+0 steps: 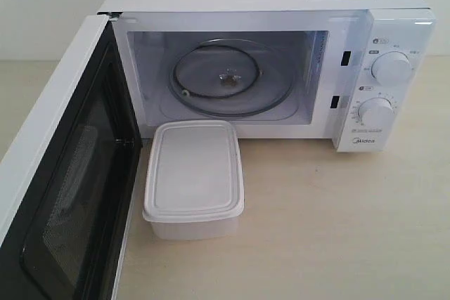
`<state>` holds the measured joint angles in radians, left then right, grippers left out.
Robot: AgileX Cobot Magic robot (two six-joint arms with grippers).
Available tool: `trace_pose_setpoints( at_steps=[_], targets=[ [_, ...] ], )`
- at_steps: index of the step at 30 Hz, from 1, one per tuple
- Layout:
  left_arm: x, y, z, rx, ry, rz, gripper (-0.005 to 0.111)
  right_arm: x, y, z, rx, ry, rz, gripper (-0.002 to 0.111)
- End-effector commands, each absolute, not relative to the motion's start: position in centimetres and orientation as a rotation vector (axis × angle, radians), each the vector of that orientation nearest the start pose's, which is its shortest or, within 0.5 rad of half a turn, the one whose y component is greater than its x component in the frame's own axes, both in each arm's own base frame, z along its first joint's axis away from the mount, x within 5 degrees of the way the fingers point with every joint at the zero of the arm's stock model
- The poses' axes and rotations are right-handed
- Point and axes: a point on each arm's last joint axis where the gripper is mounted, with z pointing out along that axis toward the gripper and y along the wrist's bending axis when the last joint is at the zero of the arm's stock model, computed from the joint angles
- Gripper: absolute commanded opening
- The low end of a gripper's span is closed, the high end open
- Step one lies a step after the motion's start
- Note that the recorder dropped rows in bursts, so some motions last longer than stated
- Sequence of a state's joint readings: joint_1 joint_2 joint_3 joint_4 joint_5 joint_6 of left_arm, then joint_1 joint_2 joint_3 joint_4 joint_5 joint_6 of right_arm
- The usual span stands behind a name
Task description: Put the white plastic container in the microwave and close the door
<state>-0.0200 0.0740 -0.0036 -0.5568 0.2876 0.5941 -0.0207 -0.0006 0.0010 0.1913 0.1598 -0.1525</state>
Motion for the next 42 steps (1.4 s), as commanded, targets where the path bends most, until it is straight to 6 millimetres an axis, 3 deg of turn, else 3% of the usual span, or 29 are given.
trace_pose_setpoints(
  at_steps=[1, 21, 33, 34, 38, 42],
  targets=[
    [5.9, -1.5, 18.7, 0.176, 1.796, -0.106, 0.004, 5.6, 0.2, 19.9, 0.019, 1.635, 0.032, 0.0],
    [5.9, -1.5, 18.7, 0.176, 1.796, -0.106, 0.004, 5.6, 0.2, 19.9, 0.019, 1.635, 0.033, 0.0],
    [5.9, -1.5, 18.7, 0.176, 1.796, -0.106, 0.004, 5.6, 0.3, 20.4, 0.063, 1.59, 0.12, 0.0],
    [5.9, -1.5, 18.7, 0.176, 1.796, -0.106, 0.004, 5.6, 0.2, 20.6, 0.077, 1.558, 0.125, 0.0],
    [5.9, -1.5, 18.7, 0.176, 1.796, -0.106, 0.004, 4.7, 0.2, 25.2, 0.083, 1.402, 0.138, 0.0],
    [5.9, -1.5, 18.7, 0.176, 1.796, -0.106, 0.004, 2.3, 0.1, 31.6, 0.109, 1.187, 0.194, 0.0]
  ],
)
